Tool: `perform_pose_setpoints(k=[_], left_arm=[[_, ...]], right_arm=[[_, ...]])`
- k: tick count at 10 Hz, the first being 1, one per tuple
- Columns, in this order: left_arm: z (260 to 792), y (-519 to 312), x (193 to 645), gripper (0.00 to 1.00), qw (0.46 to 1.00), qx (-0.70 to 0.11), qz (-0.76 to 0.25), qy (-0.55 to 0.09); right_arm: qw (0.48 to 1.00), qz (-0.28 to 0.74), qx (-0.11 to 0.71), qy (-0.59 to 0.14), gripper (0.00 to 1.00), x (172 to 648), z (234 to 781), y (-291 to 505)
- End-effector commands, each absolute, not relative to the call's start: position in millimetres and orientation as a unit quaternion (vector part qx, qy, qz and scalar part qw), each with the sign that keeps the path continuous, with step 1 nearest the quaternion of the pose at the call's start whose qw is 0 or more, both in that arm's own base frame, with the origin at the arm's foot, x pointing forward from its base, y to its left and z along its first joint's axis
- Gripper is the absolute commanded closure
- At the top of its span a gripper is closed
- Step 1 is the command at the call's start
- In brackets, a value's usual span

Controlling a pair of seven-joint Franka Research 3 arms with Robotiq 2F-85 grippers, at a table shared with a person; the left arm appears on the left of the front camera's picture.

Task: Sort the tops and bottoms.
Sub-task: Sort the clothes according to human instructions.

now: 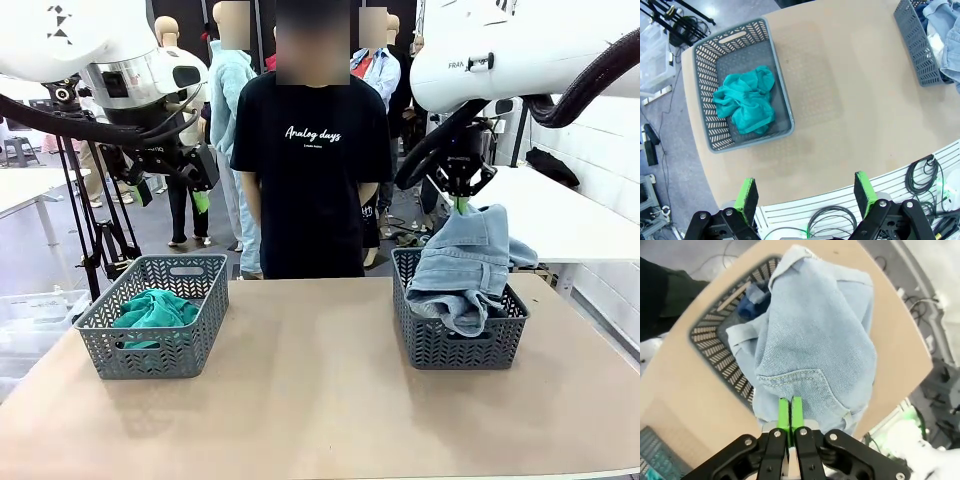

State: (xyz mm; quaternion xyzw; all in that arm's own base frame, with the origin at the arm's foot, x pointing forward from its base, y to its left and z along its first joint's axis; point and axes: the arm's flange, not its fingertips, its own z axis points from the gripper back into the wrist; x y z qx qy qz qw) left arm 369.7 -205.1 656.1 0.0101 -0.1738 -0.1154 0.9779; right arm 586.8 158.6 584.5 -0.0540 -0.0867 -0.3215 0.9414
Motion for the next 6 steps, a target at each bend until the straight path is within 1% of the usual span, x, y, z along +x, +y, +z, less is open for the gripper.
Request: perform_pose_setpoints(k=[1,3,6], left_arm=[[657.5,-203.1,369.6,0.0,0.978,0.01,-0.114,-0.172],[657.5,-203.1,369.6,0.0,0.978,0.01,-0.114,-0.172],[657.5,-203.1,369.6,0.0,0.978,0.01,-0.114,-0.172]], right_arm=[[0.948,-0.312,-0.055,-0.039,1.0,609.8,559.6,147.2],[0.951,-0.309,-0.03,-0.002,1.0,633.0,511.8,131.7],[0.959,-0.28,-0.022,0.039,1.0,650.0,461.4,133.2]])
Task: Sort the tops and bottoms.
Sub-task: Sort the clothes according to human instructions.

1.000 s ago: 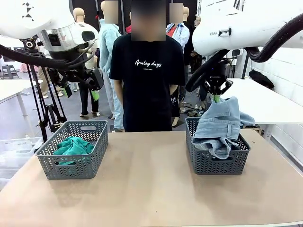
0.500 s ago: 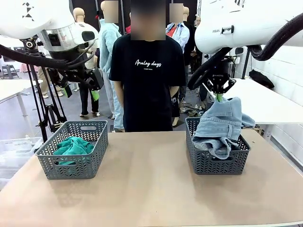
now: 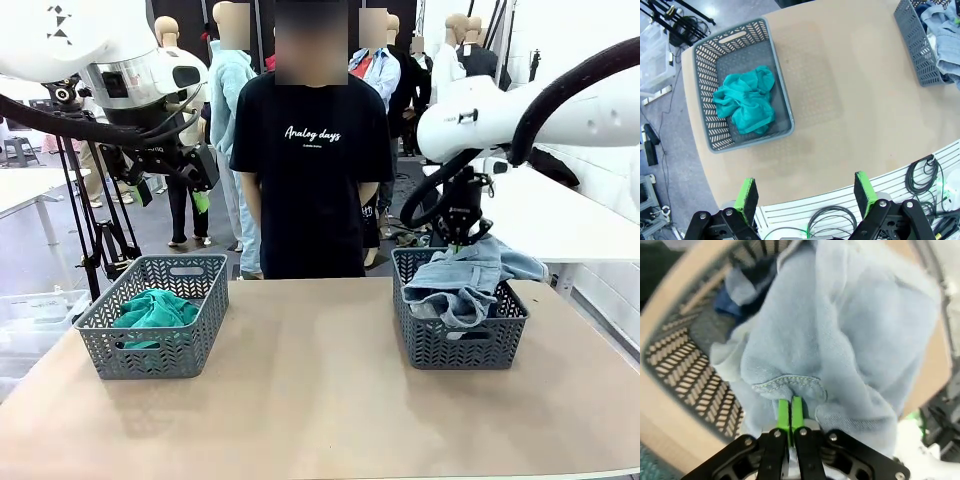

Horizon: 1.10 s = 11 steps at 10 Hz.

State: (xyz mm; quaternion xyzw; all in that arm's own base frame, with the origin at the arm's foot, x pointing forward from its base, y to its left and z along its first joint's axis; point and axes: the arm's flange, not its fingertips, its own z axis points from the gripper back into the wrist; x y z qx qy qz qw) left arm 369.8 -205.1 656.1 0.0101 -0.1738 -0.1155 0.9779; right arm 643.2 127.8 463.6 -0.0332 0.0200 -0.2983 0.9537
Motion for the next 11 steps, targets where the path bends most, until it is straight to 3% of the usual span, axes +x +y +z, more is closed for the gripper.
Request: perform_pose_setpoints(k=[1,5,11], left_arm=[[657.5,-203.1,369.6,0.0,0.978,0.01,-0.114,-0.172],[657.5,-203.1,369.6,0.0,0.978,0.01,-0.114,-0.172],[657.5,-203.1,369.6,0.0,0.978,0.01,-0.114,-0.172]], right_arm=[[0.96,-0.272,-0.026,0.063,1.0,654.3,446.8,136.1],[0.959,-0.245,-0.055,0.13,1.0,667.5,393.9,151.5],[0.977,-0.2,-0.062,0.032,1.0,639.6,457.5,162.6]])
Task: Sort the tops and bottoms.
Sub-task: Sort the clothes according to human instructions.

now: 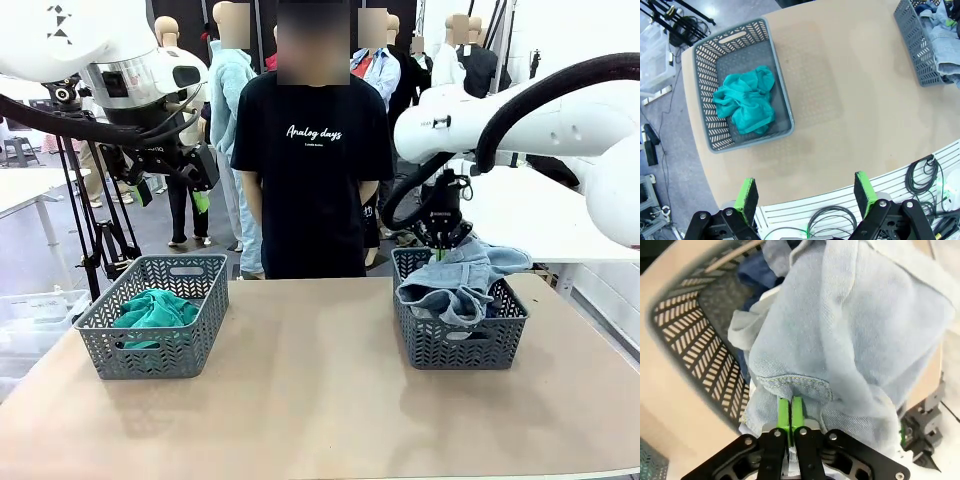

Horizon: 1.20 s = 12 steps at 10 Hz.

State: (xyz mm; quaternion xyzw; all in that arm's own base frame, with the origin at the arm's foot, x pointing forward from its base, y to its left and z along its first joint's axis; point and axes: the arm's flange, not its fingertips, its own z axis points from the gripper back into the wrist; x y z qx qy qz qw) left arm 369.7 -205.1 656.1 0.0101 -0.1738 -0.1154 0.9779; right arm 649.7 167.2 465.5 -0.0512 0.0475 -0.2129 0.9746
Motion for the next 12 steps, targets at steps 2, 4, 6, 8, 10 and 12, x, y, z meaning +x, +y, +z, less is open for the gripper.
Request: perform_pose_setpoints(k=[2,4,6,8,10,12], left_arm=[[657.5,-203.1,369.6,0.0,0.978,0.01,-0.114,-0.172],[657.5,-203.1,369.6,0.0,0.978,0.01,-0.114,-0.172],[657.5,-203.1,369.6,0.0,0.978,0.01,-0.114,-0.172],[657.5,-203.1,369.6,0.0,0.978,0.01,-0.114,-0.172],[657.5,-203.1,369.6,0.0,0.978,0.01,-0.114,-0.172],[657.5,-203.1,369.6,0.0,0.978,0.01,-0.114,-0.172]], right_arm=[[0.976,-0.204,-0.069,0.04,1.0,639.4,458.6,163.5],[0.974,-0.209,-0.079,0.032,0.66,636.6,462.6,163.4],[0.973,-0.218,-0.08,0.016,0.3,633.5,469.5,163.0],[0.973,-0.216,-0.079,0.001,0.0,626.3,478.5,164.4],[0.976,-0.207,-0.071,-0.004,0.0,621.1,487.3,163.0],[0.978,-0.197,-0.072,0.018,0.0,630.8,485.3,167.1]])
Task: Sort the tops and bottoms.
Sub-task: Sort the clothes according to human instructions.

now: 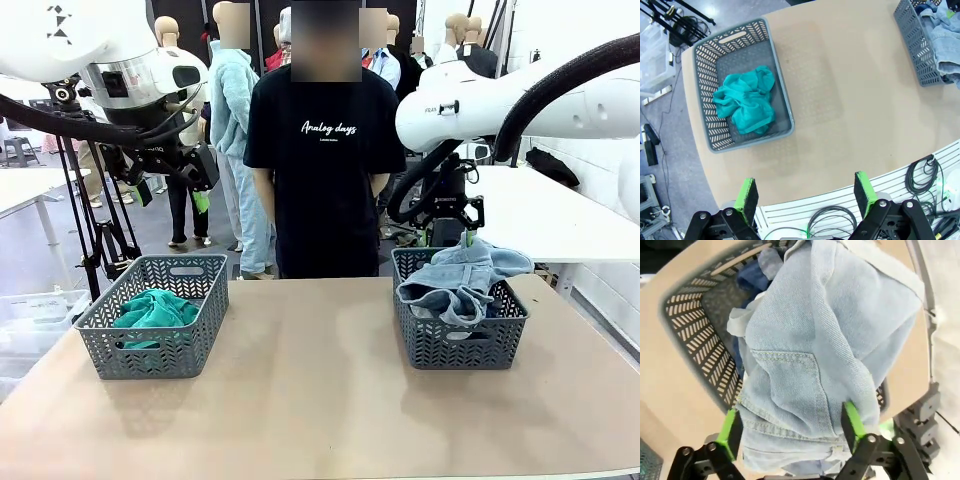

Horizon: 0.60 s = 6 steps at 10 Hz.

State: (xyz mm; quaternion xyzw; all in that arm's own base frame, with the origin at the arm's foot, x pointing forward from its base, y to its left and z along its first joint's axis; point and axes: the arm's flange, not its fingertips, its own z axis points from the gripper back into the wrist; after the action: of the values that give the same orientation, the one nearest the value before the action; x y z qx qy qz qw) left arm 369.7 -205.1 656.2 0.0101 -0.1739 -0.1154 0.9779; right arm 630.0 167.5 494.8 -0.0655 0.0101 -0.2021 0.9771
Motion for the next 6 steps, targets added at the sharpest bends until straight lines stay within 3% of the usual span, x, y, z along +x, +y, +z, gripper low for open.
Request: perform_pose_setpoints(k=[1,6], left_arm=[[657.5,-203.1,369.6,0.0,0.978,0.01,-0.114,-0.172],[657.5,-203.1,369.6,0.0,0.978,0.01,-0.114,-0.172]], right_arm=[[0.977,-0.203,-0.065,0.008,0.0,630.4,496.4,166.9],[0.977,-0.203,-0.065,0.008,0.0,630.4,496.4,166.9]])
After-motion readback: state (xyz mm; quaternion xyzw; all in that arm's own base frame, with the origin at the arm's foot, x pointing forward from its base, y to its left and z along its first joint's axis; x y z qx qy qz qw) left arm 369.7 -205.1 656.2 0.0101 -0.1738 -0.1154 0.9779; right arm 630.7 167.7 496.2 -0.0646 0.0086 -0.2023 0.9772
